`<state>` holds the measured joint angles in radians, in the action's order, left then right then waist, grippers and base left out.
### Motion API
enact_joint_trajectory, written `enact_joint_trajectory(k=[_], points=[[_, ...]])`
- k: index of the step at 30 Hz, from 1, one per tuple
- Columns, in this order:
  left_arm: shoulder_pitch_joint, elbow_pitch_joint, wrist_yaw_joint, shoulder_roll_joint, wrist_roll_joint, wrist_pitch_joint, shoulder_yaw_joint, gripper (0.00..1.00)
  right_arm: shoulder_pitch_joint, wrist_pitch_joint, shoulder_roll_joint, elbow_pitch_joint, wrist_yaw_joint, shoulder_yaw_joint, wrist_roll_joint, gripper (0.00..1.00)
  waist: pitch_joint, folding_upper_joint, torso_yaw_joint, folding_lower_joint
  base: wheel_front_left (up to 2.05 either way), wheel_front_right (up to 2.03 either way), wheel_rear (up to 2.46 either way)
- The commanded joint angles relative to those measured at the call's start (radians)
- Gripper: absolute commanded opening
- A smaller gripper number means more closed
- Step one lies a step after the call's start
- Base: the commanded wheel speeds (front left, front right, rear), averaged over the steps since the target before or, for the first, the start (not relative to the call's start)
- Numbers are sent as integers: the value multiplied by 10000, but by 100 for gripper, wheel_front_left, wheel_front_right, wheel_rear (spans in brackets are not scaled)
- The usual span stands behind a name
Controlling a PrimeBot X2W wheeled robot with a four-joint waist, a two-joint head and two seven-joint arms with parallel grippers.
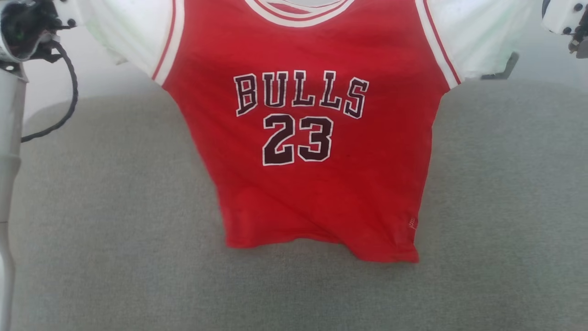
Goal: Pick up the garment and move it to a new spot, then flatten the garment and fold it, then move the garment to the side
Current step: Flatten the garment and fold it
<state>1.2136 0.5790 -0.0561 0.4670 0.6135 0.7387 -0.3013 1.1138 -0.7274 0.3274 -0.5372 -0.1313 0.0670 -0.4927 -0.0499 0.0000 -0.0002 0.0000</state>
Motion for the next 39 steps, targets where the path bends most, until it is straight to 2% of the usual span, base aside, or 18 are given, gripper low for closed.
enact_joint_trajectory(k=[1, 9, 15, 19, 23, 26, 30, 32, 35, 39], points=[[-24, -63, -30, 39, 38, 11, 49, 0, 123, 50, -34, -16, 10, 39, -44, 0, 160, 0, -98, 0, 0, 0, 0], [17, -471, -195, 163, -8, -109, 73, 0, 445, 404, -84, -174, 10, 262, -116, 0, 82, 0, -245, 0, 0, 0, 0], [703, -440, -122, -66, -316, -1163, 50, 0, 1115, 1447, 185, -641, 10, 1022, -250, 0, -855, 0, -250, 0, 0, 0, 0], [1571, -10, -2, -386, -513, -2323, 61, 0, 1951, 2470, 450, -1054, 10, 1830, -305, 0, -1757, 0, -247, 0, 0, 0, 0], [2679, 657, 176, -679, -907, -3693, -65, 0, 2998, 4029, 782, -1496, 12, 2563, -242, 0, -2655, 0, -185, 0, 0, 0, 0], [3555, 1158, 274, -892, -1218, -4995, -111, 0, 3811, 5691, 1016, -1928, 12, 3028, 136, 0, -3172, 0, -136, 0, 0, 0, 0], [4583, 1607, 474, -1062, -1846, -7367, -292, 0, 4857, 8165, 1373, -2629, 12, 3474, 1104, 0, -3662, 0, 9, 0, 0, 0, 0], [4792, 1968, 583, -1225, -1838, -8392, -251, 0, 5197, 9074, 1432, -3071, 12, 3727, 1567, 0, -3793, 0, 99, 0, 0, 0, 0], [4692, 2576, 962, -1325, -1879, -9287, -376, 0, 5418, 9609, 1403, -3657, 12, 4148, 1906, 0, -3818, 0, 202, 0, 0, 0, 0], [4114, 3483, 1397, -1441, -1762, -9469, -610, 0, 4759, 9656, 1269, -4356, 12, 4768, 1212, 0, -3715, 0, 329, 0, 0, 0, 0]])
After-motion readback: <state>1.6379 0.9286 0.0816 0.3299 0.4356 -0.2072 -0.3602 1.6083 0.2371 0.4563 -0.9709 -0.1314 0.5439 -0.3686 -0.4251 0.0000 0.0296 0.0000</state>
